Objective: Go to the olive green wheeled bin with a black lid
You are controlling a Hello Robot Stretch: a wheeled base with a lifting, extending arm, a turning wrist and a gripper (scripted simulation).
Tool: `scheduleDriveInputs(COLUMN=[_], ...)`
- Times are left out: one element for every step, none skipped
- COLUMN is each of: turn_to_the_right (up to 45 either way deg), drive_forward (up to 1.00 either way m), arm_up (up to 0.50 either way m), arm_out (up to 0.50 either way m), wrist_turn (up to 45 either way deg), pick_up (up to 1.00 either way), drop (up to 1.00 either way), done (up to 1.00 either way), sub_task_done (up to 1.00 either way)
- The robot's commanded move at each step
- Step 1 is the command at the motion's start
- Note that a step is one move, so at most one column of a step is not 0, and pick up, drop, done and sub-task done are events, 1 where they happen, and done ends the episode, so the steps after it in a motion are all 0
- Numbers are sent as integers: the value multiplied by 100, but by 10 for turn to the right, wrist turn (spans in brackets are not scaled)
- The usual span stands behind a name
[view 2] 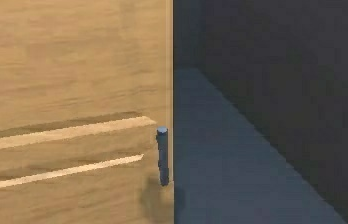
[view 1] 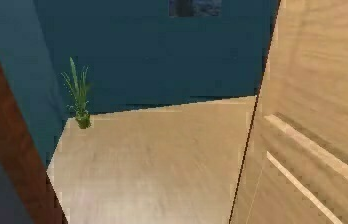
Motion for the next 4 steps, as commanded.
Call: scheduleDriveInputs(turn_to_the_right=[0, -60, 0, 450], drive_forward=[95, 0, 40, 0], arm_up=[0, 0, 0, 0], arm_out=[0, 0, 0, 0], wrist_turn=[0, 0, 0, 0], pick_up=[0, 0, 0, 0], drop=[0, 0, 0, 0], done=[0, 0, 0, 0], sub_task_done=[0, 0, 0, 0])
